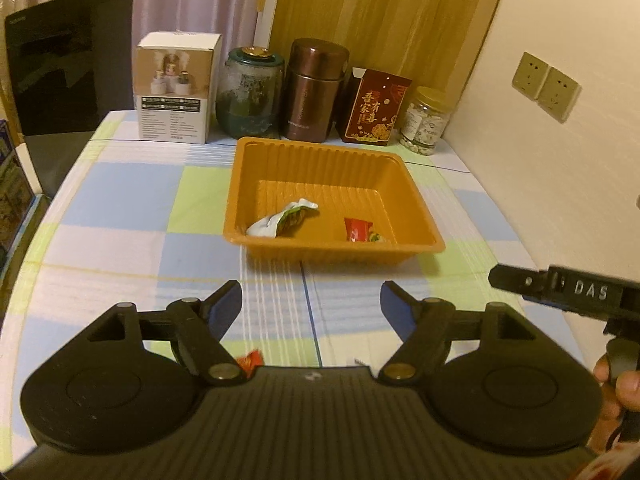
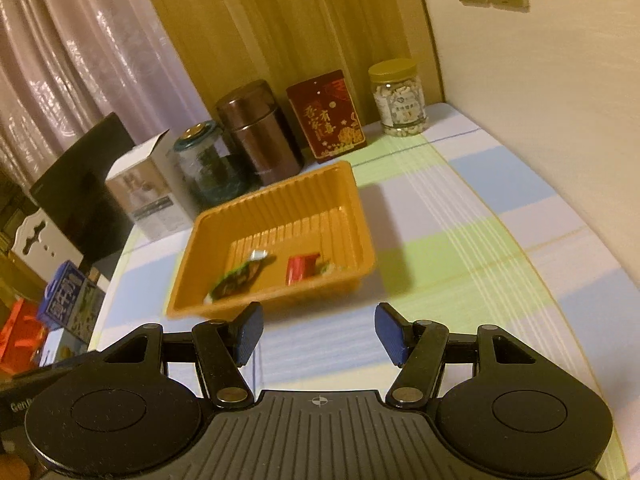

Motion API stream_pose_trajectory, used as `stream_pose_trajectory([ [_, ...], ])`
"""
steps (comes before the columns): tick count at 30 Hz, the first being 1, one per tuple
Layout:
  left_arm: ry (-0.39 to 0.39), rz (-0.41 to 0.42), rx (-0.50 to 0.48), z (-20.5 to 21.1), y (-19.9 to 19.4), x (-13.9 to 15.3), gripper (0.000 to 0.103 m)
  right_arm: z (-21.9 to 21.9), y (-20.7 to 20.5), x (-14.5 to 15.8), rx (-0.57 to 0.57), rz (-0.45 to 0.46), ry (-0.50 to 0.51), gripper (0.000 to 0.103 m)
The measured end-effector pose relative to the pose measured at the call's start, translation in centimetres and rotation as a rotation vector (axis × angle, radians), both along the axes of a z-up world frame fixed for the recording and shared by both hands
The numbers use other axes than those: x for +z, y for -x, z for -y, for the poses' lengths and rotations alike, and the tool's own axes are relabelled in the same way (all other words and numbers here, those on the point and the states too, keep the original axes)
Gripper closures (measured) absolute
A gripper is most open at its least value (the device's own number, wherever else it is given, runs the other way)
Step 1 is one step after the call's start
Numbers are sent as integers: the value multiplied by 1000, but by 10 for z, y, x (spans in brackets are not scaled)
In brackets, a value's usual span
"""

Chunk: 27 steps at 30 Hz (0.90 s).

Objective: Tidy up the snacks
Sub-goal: 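Withdraw both open tools from the tray back toward the remaining snacks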

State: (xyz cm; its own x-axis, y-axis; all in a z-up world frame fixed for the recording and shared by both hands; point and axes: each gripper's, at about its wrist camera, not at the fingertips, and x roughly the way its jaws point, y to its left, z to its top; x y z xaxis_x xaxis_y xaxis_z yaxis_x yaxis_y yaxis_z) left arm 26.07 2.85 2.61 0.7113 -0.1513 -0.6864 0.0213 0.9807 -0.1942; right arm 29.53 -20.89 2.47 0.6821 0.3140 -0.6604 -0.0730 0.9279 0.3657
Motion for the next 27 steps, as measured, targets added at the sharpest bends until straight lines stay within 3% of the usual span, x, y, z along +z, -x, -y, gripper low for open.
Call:
stream_pose_trajectory([
  [12,-22,36,16,-1,88,17,27,-2,95,10,2,17,33,40],
  [27,-42,29,23,-1,144,3,27,12,152,0,14,-2,103,39],
])
